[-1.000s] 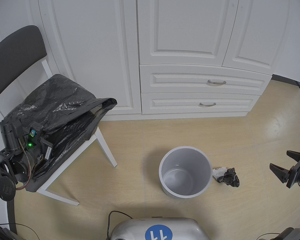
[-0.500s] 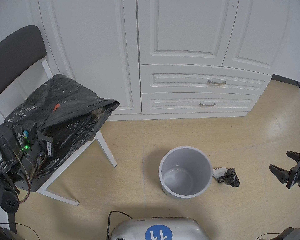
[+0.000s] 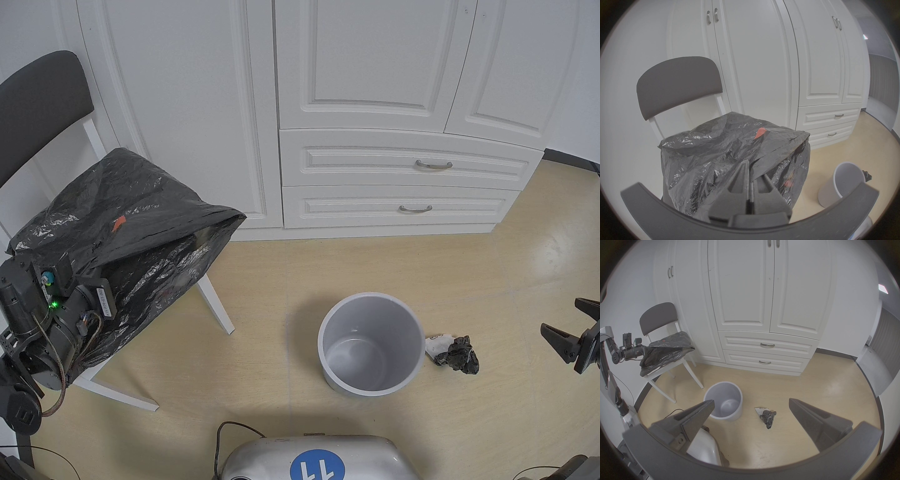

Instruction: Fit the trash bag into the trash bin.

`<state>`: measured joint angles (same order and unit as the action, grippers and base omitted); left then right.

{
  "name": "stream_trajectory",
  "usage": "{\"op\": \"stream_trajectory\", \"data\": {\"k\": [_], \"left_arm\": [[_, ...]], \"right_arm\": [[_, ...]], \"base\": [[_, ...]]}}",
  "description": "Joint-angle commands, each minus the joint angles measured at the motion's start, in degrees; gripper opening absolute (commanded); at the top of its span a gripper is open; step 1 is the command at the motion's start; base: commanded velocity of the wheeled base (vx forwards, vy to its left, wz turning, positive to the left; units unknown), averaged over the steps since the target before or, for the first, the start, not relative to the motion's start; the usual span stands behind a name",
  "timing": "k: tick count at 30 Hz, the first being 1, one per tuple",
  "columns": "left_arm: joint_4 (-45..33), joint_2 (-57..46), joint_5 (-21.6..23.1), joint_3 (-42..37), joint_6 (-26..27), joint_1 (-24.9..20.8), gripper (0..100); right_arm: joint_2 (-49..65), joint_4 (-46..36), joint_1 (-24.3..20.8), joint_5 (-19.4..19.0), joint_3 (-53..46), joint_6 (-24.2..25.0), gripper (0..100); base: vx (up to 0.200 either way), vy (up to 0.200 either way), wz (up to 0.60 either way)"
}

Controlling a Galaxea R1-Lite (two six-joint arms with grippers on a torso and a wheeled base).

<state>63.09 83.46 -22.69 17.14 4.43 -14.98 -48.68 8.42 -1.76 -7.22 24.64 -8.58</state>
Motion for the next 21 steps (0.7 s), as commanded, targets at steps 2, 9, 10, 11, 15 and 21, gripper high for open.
{"op": "stream_trajectory", "data": {"k": [2, 9, 10, 11, 15, 21], "left_arm": [[0.19, 0.30, 0.80, -1.32, -0.29, 0.13, 0], [-2.44, 1.27, 3.17, 11.69, 0.15, -4.18, 0], [-2.88, 1.27, 3.17, 12.39, 0.06, -4.62, 0], [-5.08, 1.01, 3.17, 15.47, -0.12, -6.99, 0], [-9.65, 0.83, 3.26, 21.71, -1.35, -12.97, 0], [-14.57, 1.18, 2.74, 31.90, -14.09, -21.67, 0]], "right_arm": [[-0.10, -0.16, -0.27, -0.08, 0.06, -0.03, 100], [-2.21, 0.10, -5.80, 0.45, 1.91, 1.11, 100], [-2.39, 0.19, -6.07, 0.71, 1.99, 1.29, 100], [-3.09, 0.19, -7.39, 2.12, 2.35, 3.05, 100], [-5.55, 0.45, -14.24, 6.51, 4.37, 9.99, 100], [-10.56, 4.50, -31.82, 21.10, 6.48, 21.50, 100]], "base": [[0.000, 0.000, 0.00], [0.000, 0.000, 0.00], [0.000, 0.000, 0.00], [0.000, 0.000, 0.00], [0.000, 0.000, 0.00], [0.000, 0.000, 0.00]]}}
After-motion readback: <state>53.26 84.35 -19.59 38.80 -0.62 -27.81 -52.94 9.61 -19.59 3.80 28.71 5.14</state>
